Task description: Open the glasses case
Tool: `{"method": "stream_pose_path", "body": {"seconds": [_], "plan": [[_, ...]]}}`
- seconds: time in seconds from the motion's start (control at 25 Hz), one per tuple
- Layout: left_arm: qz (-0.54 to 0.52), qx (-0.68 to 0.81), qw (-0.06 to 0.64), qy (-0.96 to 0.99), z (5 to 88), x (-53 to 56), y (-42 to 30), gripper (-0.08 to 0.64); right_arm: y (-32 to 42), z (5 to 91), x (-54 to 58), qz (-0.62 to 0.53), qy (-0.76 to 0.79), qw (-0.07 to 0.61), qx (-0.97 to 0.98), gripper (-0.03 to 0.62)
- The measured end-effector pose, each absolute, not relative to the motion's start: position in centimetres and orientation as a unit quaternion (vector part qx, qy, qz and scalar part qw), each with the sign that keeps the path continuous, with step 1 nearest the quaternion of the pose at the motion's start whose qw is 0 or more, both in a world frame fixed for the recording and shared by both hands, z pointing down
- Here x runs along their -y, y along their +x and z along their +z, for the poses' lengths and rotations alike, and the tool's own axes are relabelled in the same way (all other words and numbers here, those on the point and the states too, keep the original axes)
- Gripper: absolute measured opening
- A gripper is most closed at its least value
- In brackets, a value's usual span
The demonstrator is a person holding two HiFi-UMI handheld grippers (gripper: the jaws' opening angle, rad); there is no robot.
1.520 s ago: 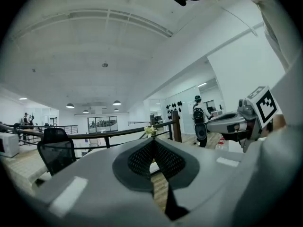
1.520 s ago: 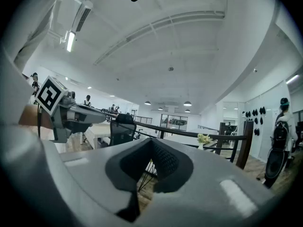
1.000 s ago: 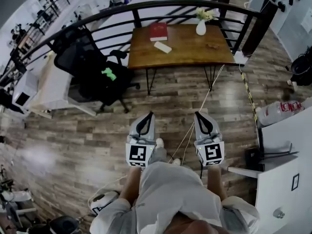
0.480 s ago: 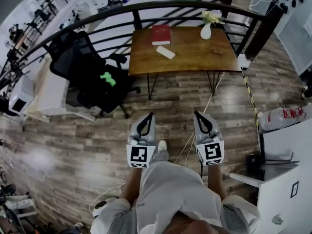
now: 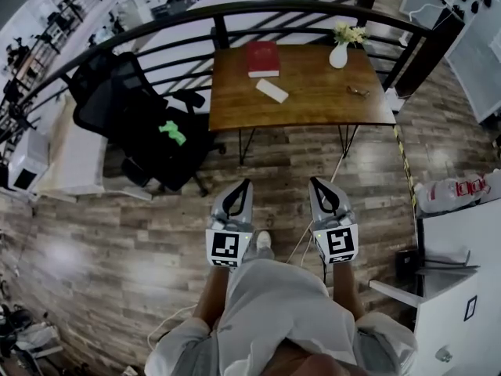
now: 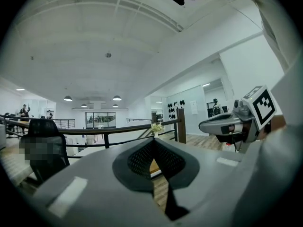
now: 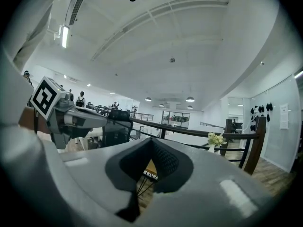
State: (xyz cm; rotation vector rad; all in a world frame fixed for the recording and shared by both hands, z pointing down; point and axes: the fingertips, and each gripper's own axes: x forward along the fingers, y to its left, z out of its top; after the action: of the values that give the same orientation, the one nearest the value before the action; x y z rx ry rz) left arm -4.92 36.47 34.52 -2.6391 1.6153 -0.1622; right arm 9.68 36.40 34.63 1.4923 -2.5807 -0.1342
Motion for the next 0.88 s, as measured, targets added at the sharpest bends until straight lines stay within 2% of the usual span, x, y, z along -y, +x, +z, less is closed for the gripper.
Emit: {"method": "stream_pose_path", "body": {"seconds": [0.48, 0.88], "plan": [[-0.034, -0.504, 0.008, -0.863, 35.3, -30.8, -9.2, 0.020, 6.0, 35.4, -31.8, -0.034, 0.529, 0.089, 0.843, 0.003], [-0.023, -0.495, 0.010, -0.868, 35.7, -27.5, -9.5, 0.020, 5.1, 35.8, -28.4, -0.038, 0.537, 0.088, 0.838, 0.003]]}}
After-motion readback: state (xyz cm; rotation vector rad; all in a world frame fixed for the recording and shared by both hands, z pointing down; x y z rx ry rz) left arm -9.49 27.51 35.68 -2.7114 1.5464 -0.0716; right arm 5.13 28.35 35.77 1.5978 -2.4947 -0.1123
